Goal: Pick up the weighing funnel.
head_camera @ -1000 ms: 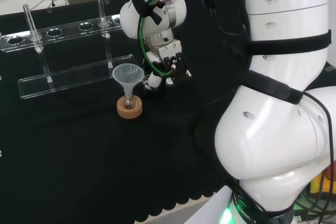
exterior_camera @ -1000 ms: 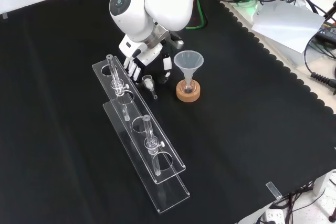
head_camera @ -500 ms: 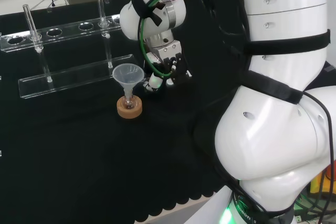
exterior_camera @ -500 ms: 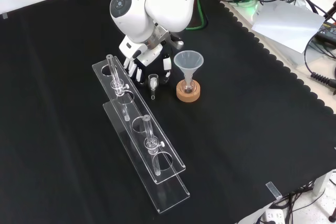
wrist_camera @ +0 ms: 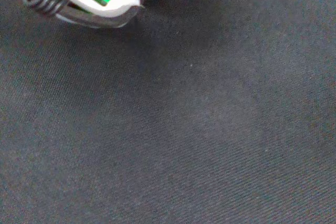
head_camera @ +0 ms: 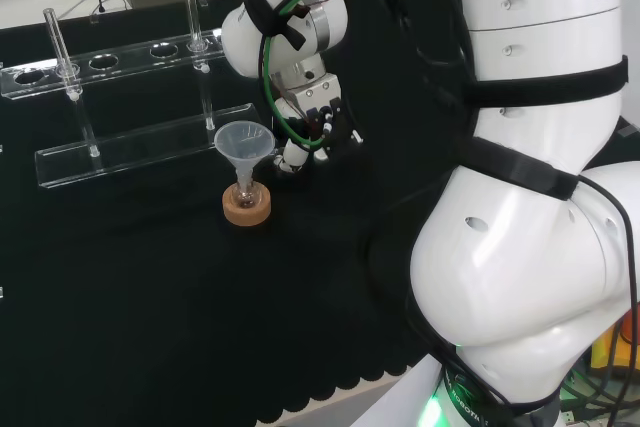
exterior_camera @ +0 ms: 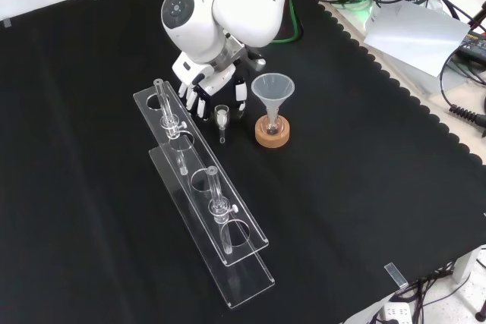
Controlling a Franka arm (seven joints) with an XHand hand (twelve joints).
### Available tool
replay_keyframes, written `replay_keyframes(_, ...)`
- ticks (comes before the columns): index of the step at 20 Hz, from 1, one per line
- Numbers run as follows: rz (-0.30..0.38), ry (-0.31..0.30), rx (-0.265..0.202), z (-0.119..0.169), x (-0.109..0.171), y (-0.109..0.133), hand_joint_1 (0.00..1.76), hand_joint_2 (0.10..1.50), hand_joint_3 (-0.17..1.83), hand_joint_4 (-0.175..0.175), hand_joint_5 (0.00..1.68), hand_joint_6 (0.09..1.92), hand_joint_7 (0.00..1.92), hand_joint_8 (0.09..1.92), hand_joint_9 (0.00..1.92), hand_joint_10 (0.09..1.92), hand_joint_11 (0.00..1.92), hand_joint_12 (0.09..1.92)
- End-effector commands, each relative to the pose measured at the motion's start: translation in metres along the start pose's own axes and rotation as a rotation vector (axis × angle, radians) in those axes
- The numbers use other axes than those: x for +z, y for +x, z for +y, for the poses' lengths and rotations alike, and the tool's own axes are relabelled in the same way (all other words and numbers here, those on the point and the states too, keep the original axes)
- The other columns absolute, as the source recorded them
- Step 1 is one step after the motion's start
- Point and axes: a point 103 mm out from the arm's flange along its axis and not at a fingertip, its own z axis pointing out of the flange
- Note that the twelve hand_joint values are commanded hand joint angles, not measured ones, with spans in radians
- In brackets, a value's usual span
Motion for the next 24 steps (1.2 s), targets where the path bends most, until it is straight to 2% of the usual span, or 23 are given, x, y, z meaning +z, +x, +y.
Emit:
replay_keyframes(1, -0.003, -0.013, 0.009, -0.005, -0.017, -0.011, 1.09, 0.66, 0.76, 0.175, 1.14, 0.95, 0.63, 0.63, 0.87, 0.46, 0.61, 1.21)
replay_keyframes(9, -0.007, -0.050, 0.037, -0.024, -0.047, -0.033, 1.09, 0.66, 0.78, 0.175, 1.14, 0.96, 0.63, 0.63, 0.87, 0.46, 0.62, 1.21)
replay_keyframes(24, -0.032, -0.067, 0.082, -0.070, -0.089, -0.065, 1.09, 0.65, 0.80, 0.175, 1.14, 0.97, 0.62, 0.63, 0.89, 0.45, 0.63, 1.21)
